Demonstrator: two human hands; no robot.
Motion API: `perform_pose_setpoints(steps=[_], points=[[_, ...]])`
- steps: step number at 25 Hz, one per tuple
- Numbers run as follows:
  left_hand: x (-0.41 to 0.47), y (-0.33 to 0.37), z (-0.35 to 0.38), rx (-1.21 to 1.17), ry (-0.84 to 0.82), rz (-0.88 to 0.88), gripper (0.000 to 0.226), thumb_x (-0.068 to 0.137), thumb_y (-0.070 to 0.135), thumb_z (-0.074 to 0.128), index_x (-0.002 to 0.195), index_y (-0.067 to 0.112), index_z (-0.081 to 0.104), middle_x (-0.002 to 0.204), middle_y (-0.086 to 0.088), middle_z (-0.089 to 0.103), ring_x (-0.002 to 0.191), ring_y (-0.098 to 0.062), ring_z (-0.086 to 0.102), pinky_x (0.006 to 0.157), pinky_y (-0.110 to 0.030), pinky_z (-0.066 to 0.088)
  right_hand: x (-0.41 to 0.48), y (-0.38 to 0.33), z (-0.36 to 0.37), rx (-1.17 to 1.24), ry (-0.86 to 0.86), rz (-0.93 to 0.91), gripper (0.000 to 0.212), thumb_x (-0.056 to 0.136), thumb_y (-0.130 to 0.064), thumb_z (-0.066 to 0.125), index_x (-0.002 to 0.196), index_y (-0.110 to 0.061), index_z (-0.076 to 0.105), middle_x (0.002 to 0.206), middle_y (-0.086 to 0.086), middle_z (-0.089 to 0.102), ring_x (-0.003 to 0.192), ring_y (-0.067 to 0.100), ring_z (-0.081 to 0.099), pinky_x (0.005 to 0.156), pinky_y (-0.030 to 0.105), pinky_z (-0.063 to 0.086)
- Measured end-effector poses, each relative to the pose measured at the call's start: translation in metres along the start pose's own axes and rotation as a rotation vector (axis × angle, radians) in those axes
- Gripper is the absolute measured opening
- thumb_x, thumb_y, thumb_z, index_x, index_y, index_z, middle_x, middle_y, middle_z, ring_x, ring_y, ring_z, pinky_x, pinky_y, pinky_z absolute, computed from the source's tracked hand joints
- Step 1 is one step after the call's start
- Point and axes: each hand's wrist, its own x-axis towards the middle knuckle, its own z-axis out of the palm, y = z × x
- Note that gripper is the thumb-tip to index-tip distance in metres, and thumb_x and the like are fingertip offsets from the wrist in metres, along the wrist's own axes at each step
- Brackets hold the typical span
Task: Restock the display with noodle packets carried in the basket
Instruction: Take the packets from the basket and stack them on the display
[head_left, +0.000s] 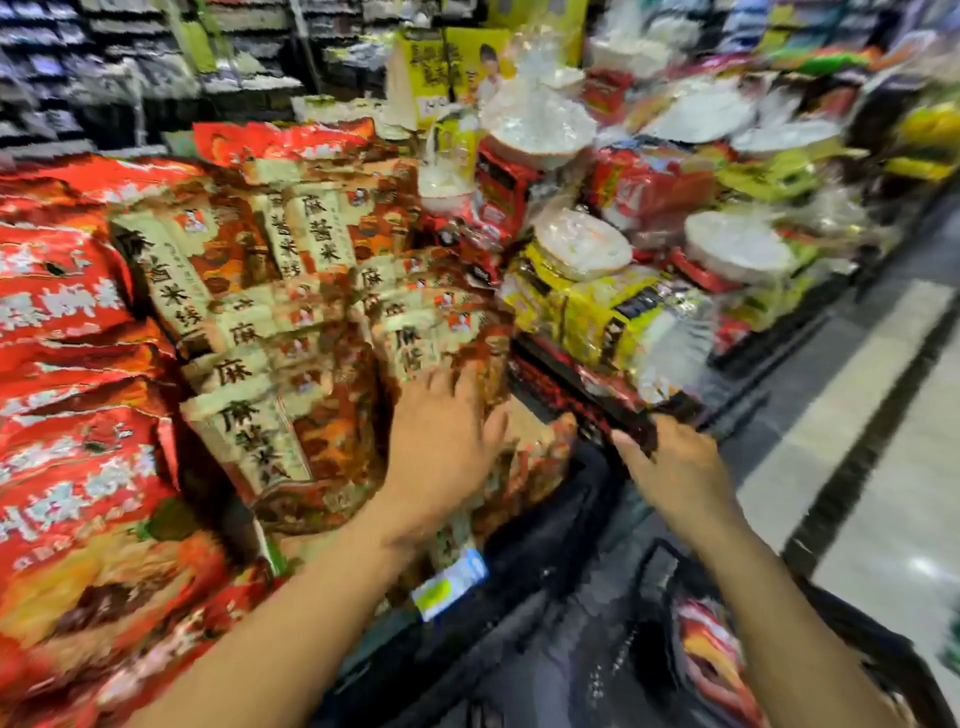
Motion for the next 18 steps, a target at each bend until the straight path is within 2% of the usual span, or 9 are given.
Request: perform_pose_setpoints(steps=[3,5,7,9,12,15,18], points=[[-0.043,0.043,0.029,-0.036,-0.105,0.153,0.066,0.089,0.052,0.034,0.118,0.0,0.063,0.113,-0.023,0.066,0.102,-0.041,0.064,0.088,-0.044,0.052,-0.08,0.059,0.006,0.023,-0.094,0.191,0.06,0.094,-0.058,0.046,0.122,-0.006,0.056,0.115,0.02,0.064,0.11,0.04,0.057,0.091,0.044,0.047],[-0.071,0.079,0.052,-0.077,-0.172,0.211,0.074,0.09,0.057,0.025,0.129,0.002,0.056,0.123,-0.021,0.062,0.109,-0.04,0.059,0.092,-0.044,0.049,-0.133,0.104,0.008,0.033,-0.097,0.31,0.054,0.093,-0.058,0.048,0.115,-0.01,0.059,0.113,0.019,0.067,0.108,0.038,0.06,0.089,0.043,0.049],[-0.095,0.121,0.075,-0.078,-0.277,0.25,0.081,0.091,0.063,0.018,0.142,0.005,0.044,0.136,-0.019,0.054,0.121,-0.038,0.052,0.1,-0.044,0.043,-0.18,0.15,0.001,0.047,-0.083,0.425,0.046,0.095,-0.049,0.053,0.115,-0.008,0.063,0.117,0.02,0.066,0.111,0.037,0.061,0.09,0.04,0.048],[-0.111,0.163,0.097,-0.068,-0.356,0.301,0.075,0.097,0.061,0.028,0.147,0.006,0.038,0.142,-0.021,0.048,0.128,-0.039,0.047,0.104,-0.044,0.039,-0.217,0.195,-0.009,0.098,-0.055,0.534,0.044,0.095,-0.048,0.051,0.114,-0.011,0.066,0.117,0.017,0.068,0.109,0.035,0.062,0.085,0.038,0.048],[-0.125,0.226,0.13,-0.084,-0.426,0.363,0.071,0.097,0.055,0.043,0.147,0.004,0.039,0.14,-0.025,0.049,0.127,-0.041,0.048,0.102,-0.044,0.04,-0.254,0.262,-0.021,0.089,-0.111,0.712,0.065,0.092,-0.065,0.033,0.129,-0.016,0.055,0.121,0.017,0.064,0.111,0.037,0.059,0.086,0.039,0.046],[-0.128,0.289,0.177,-0.041,-0.523,0.379,0.071,0.096,0.057,0.043,0.145,0.006,0.039,0.139,-0.022,0.051,0.126,-0.04,0.048,0.101,-0.044,0.041,-0.269,0.337,-0.026,0.176,-0.088,0.882,0.06,0.095,-0.056,0.047,0.129,-0.007,0.052,0.126,0.023,0.06,0.118,0.038,0.055,0.095,0.042,0.045],[-0.122,0.345,0.23,0.012,-0.655,0.319,0.073,0.097,0.059,0.039,0.149,0.009,0.03,0.143,-0.02,0.046,0.131,-0.037,0.044,0.105,-0.041,0.037,-0.266,0.409,-0.03,0.214,-0.129,0.959,0.061,0.096,-0.051,0.049,0.135,-0.004,0.048,0.134,0.023,0.056,0.124,0.038,0.052,0.1,0.04,0.044]])
